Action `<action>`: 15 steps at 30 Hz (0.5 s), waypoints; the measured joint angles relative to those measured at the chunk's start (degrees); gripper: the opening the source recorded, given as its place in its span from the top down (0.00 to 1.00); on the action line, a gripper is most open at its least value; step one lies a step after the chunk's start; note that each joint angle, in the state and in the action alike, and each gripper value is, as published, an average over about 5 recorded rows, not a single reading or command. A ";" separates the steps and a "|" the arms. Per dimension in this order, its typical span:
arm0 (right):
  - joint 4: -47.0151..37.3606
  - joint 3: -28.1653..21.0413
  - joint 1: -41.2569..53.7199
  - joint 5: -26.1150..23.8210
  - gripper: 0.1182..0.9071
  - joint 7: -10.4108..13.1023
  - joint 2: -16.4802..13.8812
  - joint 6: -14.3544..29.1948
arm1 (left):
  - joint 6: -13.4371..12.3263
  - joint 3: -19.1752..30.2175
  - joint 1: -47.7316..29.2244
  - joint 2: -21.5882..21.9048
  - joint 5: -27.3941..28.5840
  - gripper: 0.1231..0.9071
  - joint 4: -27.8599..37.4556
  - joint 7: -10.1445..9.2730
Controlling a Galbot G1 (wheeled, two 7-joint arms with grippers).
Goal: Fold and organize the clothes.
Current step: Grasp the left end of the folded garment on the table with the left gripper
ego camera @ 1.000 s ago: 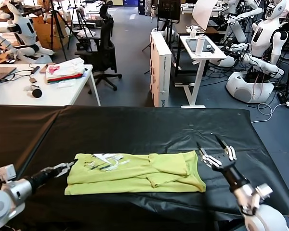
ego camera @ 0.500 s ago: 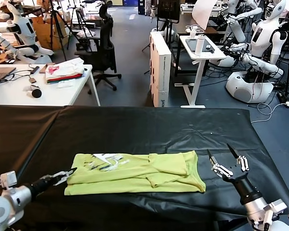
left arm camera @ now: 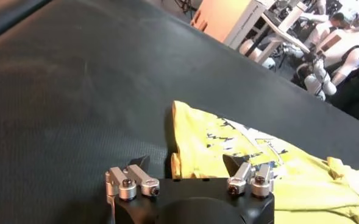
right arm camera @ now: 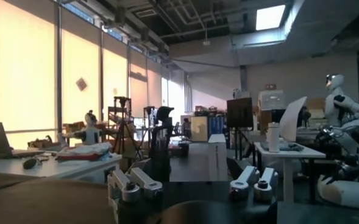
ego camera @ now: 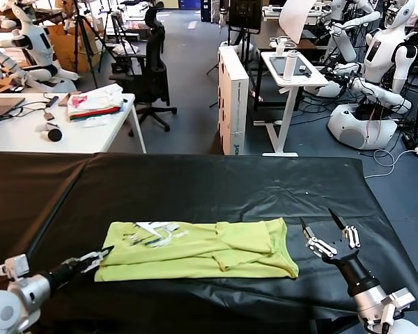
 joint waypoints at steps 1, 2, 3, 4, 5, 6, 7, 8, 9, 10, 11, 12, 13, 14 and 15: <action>-0.01 -0.12 0.09 -0.04 0.00 0.02 0.02 -0.03 | 0.01 0.11 0.04 -0.10 -0.03 0.00 -0.19 0.03; -0.01 -0.23 0.18 -0.09 0.00 0.04 0.05 -0.06 | 0.03 0.24 0.07 -0.20 -0.04 0.00 -0.36 0.06; -0.01 -0.33 0.25 -0.12 0.00 0.06 0.08 -0.09 | 0.04 0.37 0.07 -0.30 -0.05 0.00 -0.49 0.08; -0.01 -0.39 0.30 -0.15 0.00 0.07 0.10 -0.11 | 0.06 0.50 0.05 -0.40 -0.04 0.00 -0.60 0.11; -0.01 -0.45 0.34 -0.18 0.00 0.08 0.13 -0.13 | 0.07 0.62 0.01 -0.50 -0.04 0.00 -0.67 0.14; -0.01 -0.50 0.36 -0.20 0.00 0.08 0.14 -0.15 | 0.08 0.72 -0.05 -0.58 -0.04 0.00 -0.72 0.17; -0.01 -0.54 0.38 -0.22 0.00 0.09 0.16 -0.17 | 0.09 0.83 -0.12 -0.65 -0.04 0.00 -0.74 0.21; -0.01 -0.57 0.39 -0.24 0.00 0.09 0.18 -0.18 | 0.10 0.93 -0.22 -0.71 -0.04 0.00 -0.74 0.24; -0.01 -0.61 0.40 -0.26 0.00 0.09 0.20 -0.20 | 0.11 1.04 -0.32 -0.77 -0.04 0.00 -0.72 0.27; -0.01 -0.64 0.41 -0.28 0.00 0.09 0.23 -0.21 | 0.11 1.16 -0.44 -0.84 -0.04 0.00 -0.68 0.29; 0.01 -0.68 0.42 -0.31 0.00 0.10 0.28 -0.23 | 0.11 1.29 -0.56 -0.91 -0.04 0.00 -0.62 0.31; 0.03 -0.74 0.44 -0.36 0.00 0.10 0.32 -0.25 | 0.11 1.42 -0.69 -1.00 -0.04 0.00 -0.56 0.33; 0.07 -0.79 0.45 -0.40 0.00 0.11 0.37 -0.28 | 0.11 1.57 -0.84 -1.12 -0.02 0.00 -0.48 0.34; 0.12 -0.86 0.46 -0.46 0.00 0.11 0.43 -0.32 | 0.11 1.73 -1.00 -1.24 0.00 0.00 -0.41 0.35; 0.18 -0.93 0.47 -0.52 0.00 0.12 0.48 -0.36 | 0.11 1.88 -1.16 -1.37 0.04 0.00 -0.33 0.37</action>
